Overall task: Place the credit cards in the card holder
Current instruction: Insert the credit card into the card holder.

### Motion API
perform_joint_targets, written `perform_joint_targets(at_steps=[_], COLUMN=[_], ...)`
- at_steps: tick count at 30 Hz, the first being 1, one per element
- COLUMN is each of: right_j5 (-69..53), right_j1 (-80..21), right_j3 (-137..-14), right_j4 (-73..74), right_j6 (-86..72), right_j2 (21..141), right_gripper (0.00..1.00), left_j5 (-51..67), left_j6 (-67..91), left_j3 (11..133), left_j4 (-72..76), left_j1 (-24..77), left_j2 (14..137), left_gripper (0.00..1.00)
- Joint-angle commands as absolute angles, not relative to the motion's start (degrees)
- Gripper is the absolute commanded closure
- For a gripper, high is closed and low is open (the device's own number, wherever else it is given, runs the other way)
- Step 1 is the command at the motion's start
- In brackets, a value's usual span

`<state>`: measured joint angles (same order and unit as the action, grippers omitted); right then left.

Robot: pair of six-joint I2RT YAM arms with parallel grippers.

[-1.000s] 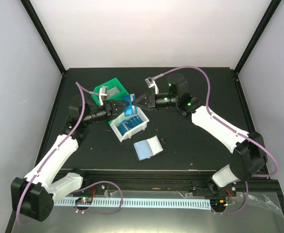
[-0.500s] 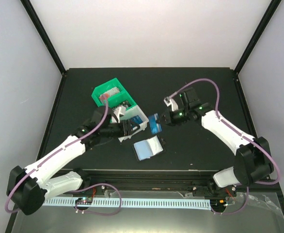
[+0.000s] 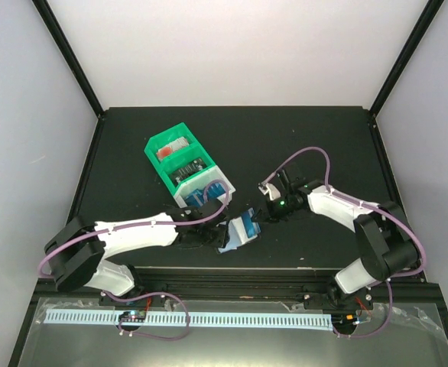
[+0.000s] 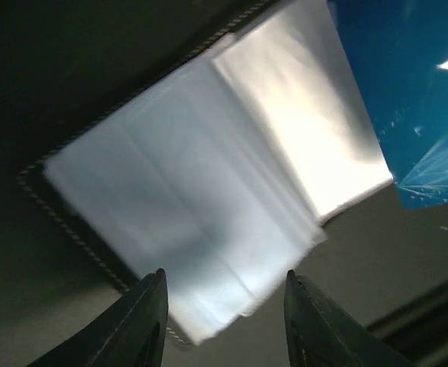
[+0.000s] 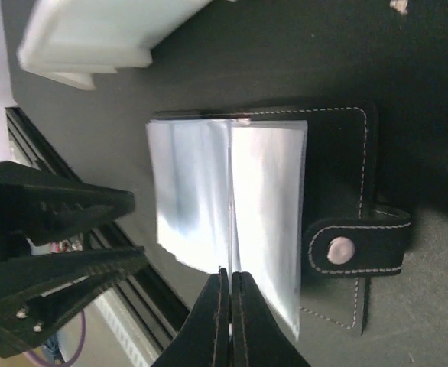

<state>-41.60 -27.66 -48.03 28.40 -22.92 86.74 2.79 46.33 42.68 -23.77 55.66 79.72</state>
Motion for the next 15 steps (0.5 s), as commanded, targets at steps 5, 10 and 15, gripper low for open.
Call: perform_joint_targets(at_steps=[5, 10, 15], right_j5=[-40.5, -40.3, -42.1], right_j1=[-31.2, -32.0, -32.8], right_j3=[-46.8, -47.7, -47.0], right_j4=[16.6, 15.1, 13.3], right_j6=[-25.0, -24.0, -24.3], right_j2=[91.5, 94.7, 96.4], right_gripper=[0.99, 0.99, 0.99], left_j5=[-6.0, -6.0, -6.3], left_j6=[50.0, 49.8, 50.0], left_j3=[43.2, 42.2, 41.1], left_j4=[-26.8, -26.2, -26.9], left_j1=[56.5, 56.5, 56.5], left_j2=[80.7, 81.6, 82.1], left_gripper=[0.58, 0.64, 0.7])
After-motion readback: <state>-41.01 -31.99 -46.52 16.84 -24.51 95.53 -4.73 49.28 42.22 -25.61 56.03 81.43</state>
